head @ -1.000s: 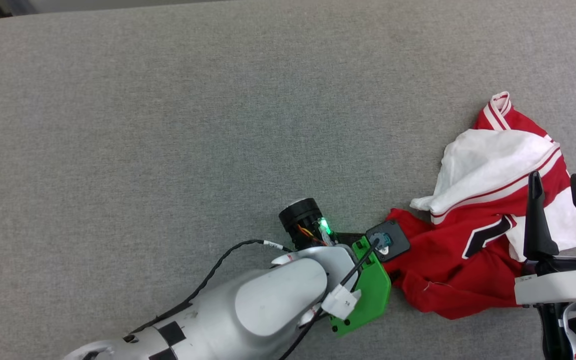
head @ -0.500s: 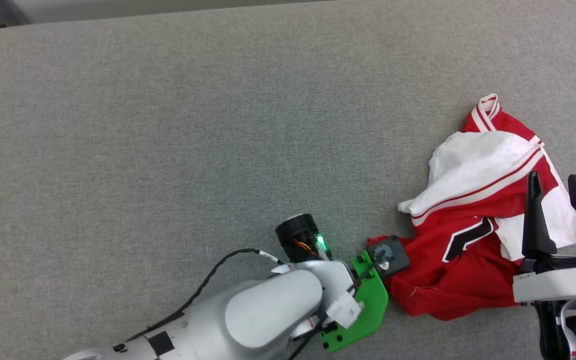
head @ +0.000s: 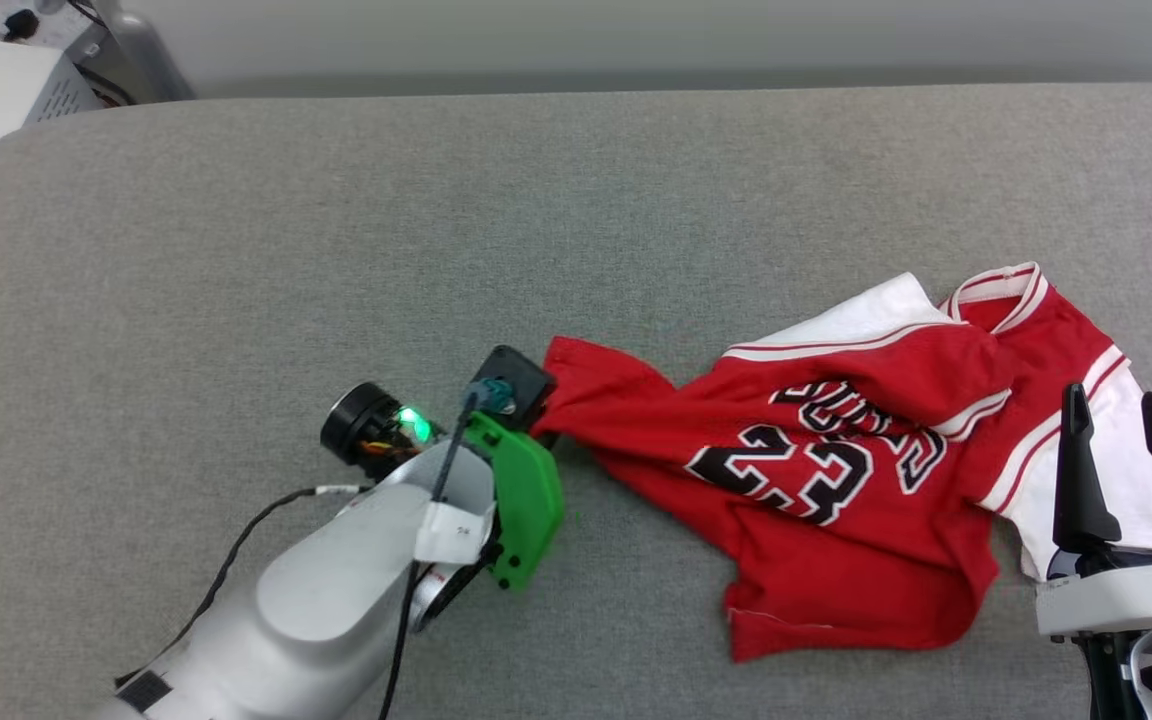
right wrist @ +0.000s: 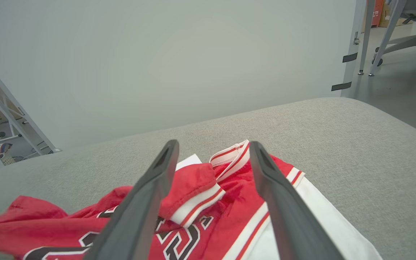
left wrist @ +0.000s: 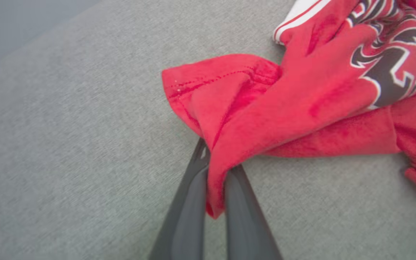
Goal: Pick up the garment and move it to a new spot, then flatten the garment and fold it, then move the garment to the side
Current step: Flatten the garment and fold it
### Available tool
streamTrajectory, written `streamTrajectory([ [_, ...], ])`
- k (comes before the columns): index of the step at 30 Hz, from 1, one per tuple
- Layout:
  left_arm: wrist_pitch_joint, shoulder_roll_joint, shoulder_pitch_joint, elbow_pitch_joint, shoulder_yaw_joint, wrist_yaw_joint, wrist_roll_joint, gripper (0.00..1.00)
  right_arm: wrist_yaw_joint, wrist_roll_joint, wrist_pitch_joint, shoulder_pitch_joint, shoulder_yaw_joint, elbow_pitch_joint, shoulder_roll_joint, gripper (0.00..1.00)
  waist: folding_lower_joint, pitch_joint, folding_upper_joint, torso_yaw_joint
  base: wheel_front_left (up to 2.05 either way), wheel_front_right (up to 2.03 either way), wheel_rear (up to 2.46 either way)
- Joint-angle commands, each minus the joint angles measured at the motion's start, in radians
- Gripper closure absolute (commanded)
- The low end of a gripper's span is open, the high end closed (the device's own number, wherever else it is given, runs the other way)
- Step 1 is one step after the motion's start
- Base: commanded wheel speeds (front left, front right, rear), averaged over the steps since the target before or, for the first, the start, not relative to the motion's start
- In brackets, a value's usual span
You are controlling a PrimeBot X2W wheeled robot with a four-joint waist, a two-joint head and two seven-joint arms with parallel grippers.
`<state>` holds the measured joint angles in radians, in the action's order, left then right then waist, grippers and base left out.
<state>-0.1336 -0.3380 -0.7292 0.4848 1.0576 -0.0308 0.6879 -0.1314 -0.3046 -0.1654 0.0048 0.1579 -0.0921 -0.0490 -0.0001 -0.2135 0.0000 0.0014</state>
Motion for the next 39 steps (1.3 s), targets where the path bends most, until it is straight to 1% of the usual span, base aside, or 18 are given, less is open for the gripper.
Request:
streamTrajectory([
  [1, 0.016, -0.031, 0.041, -0.02, -0.019, -0.027, 0.02, 1.0, 0.001, -0.009, 0.005, 0.012, 0.004, 0.001, -0.001, 0.0, 0.0001, 0.027, 0.0, 0.027, 0.0, 0.0, 0.0],
  [8, 0.058, -0.17, 0.239, -0.175, -0.116, -0.18, 0.109, 1.0, 0.001, -0.005, 0.017, 0.029, 0.018, -0.006, -0.001, 0.0, 0.0001, 0.054, 0.0, 0.066, 0.0, 0.0, 0.0],
  [9, 0.077, -0.211, 0.338, -0.23, -0.162, -0.24, 0.165, 1.0, 0.001, -0.002, 0.021, 0.036, 0.02, -0.011, -0.001, 0.0, 0.0001, 0.063, 0.0, 0.08, 0.0, 0.0, 0.0],
  [12, 0.1, -0.236, 0.446, -0.264, -0.209, -0.304, 0.227, 1.0, 0.001, 0.001, 0.027, 0.042, 0.016, -0.014, -0.001, 0.0, 0.0001, 0.073, 0.0, 0.094, 0.0, 0.0, 0.0],
  [14, 0.122, -0.239, 0.511, -0.277, -0.232, -0.329, 0.264, 1.0, 0.001, 0.008, 0.032, 0.046, 0.009, -0.017, -0.001, 0.0, 0.0001, 0.081, 0.0, 0.099, 0.0, 0.0, 0.0],
  [16, 0.138, -0.233, 0.559, -0.284, -0.241, -0.335, 0.29, 1.0, 0.001, 0.015, 0.038, 0.051, 0.008, -0.021, -0.001, 0.0, 0.0001, 0.086, 0.0, 0.105, 0.0, 0.0, 0.0],
  [19, 0.173, -0.213, 0.584, -0.288, -0.247, -0.337, 0.298, 1.0, 0.001, 0.022, 0.047, 0.059, 0.012, -0.03, -0.001, 0.0, 0.0001, 0.092, 0.0, 0.113, 0.0, 0.0, 0.0],
  [20, 0.182, -0.204, 0.585, -0.288, -0.247, -0.335, 0.298, 0.71, 0.001, 0.023, 0.05, 0.062, 0.012, -0.031, -0.001, 0.0, 0.0001, 0.096, 0.0, 0.113, 0.0, 0.0, 0.0],
  [21, 0.189, -0.197, 0.584, -0.286, -0.249, -0.336, 0.298, 0.12, 0.001, 0.023, 0.053, 0.065, 0.012, -0.032, -0.001, 0.0, 0.0001, 0.1, 0.0, 0.114, 0.0, 0.0, 0.0],
  [22, 0.2, -0.192, 0.579, -0.283, -0.249, -0.34, 0.29, 0.0, 0.001, 0.024, 0.056, 0.069, 0.012, -0.033, -0.001, 0.0, 0.0001, 0.107, 0.0, 0.114, 0.0, 0.0, 0.0],
  [28, 0.29, -0.171, 0.548, -0.31, -0.258, -0.364, 0.233, 0.0, 0.001, 0.022, 0.071, 0.086, 0.002, -0.031, -0.001, 0.0, 0.0001, 0.14, 0.0, 0.104, 0.0, 0.0, 0.0],
  [34, 0.36, -0.177, 0.526, -0.371, -0.286, -0.394, 0.173, 0.0, 0.001, 0.019, 0.081, 0.101, 0.003, -0.037, -0.001, 0.0, 0.0001, 0.16, 0.0, 0.096, 0.0, 0.0, 0.0],
  [36, 0.369, -0.178, 0.515, -0.39, -0.295, -0.395, 0.16, 0.0, 0.001, 0.017, 0.084, 0.106, 0.006, -0.038, -0.001, 0.0, 0.0001, 0.163, 0.0, 0.094, 0.0, 0.0, 0.0],
  [39, 0.358, -0.182, 0.471, -0.4, -0.286, -0.376, 0.142, 0.0, 0.001, 0.015, 0.088, 0.106, 0.009, -0.043, -0.001, 0.0, 0.0001, 0.155, 0.0, 0.092, 0.0, 0.0, 0.0],
])
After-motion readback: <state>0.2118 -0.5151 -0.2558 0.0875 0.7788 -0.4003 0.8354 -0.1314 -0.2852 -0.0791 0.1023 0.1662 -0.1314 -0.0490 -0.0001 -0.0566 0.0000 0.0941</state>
